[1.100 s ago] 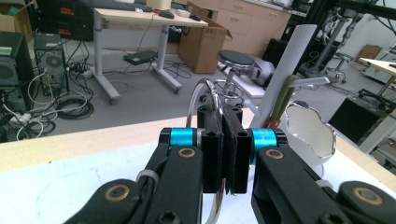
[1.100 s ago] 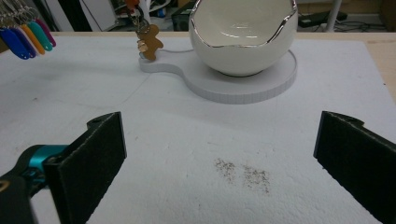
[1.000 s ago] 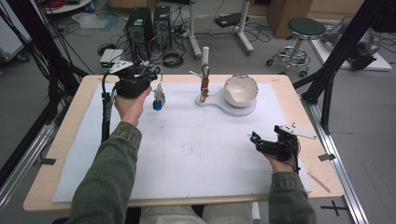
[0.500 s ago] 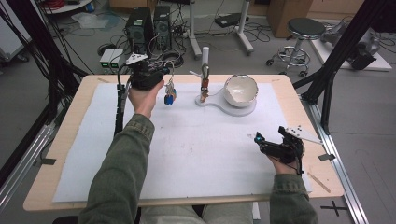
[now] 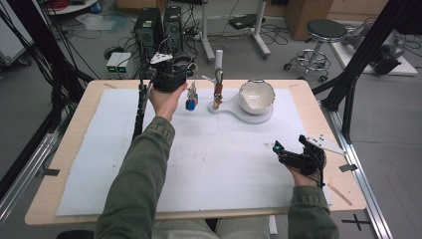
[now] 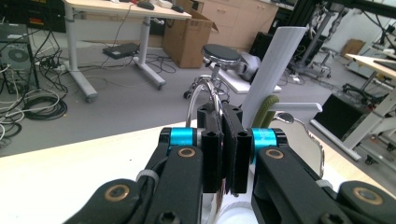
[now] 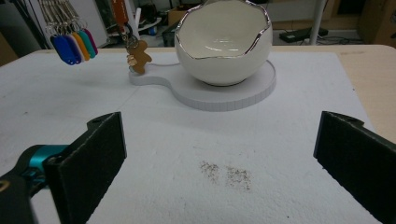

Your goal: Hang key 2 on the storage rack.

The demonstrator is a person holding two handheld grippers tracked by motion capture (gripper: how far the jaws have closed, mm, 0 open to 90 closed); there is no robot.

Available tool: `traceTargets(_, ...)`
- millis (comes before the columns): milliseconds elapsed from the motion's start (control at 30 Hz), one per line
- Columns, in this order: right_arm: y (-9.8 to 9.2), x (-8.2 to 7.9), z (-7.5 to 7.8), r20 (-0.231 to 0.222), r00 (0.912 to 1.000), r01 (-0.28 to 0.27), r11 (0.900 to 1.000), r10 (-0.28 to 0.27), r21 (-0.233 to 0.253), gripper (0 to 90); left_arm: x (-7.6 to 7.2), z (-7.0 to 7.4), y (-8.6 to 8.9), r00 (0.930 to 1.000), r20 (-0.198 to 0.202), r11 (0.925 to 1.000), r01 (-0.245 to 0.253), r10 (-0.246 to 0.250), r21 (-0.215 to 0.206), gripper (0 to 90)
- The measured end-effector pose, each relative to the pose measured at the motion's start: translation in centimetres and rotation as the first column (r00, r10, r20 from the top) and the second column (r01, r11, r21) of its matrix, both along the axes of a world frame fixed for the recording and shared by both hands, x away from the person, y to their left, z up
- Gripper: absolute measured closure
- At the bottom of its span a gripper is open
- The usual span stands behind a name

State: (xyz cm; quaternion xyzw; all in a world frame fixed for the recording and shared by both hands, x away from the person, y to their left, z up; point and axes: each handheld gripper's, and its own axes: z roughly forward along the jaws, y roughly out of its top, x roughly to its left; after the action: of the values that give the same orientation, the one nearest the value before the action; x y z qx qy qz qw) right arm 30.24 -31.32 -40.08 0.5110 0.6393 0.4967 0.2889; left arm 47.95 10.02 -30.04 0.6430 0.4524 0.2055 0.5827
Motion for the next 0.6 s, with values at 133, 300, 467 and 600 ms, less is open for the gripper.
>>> traceTargets(133,0.0,0.0,0.0,0.004,1.0,0.002,1.0,-0.002,-0.001,1.5,0.3,-0.3,-0.9,0.9999,-0.006,0.9999,0.01,-0.01,-0.003,86.4)
traceTargets(300,0.0,-0.1,0.0,0.001,1.0,0.007,1.0,-0.007,0.002,1.5,0.6,-0.9,-1.8,0.9996,-0.015,0.9997,0.025,-0.025,-0.004,86.4)
traceTargets(467,-0.2,0.1,-0.2,0.001,1.0,0.01,1.0,-0.01,0.005,1.5,0.8,-1.5,-2.5,0.9985,-0.028,0.9988,0.047,-0.047,0.01,86.4)
traceTargets(600,-0.3,0.1,-0.2,0.001,0.9999,0.015,1.0,-0.015,0.007,1.5,0.9,-2.0,-3.0,0.9978,-0.035,0.9981,0.058,-0.057,0.021,86.4)
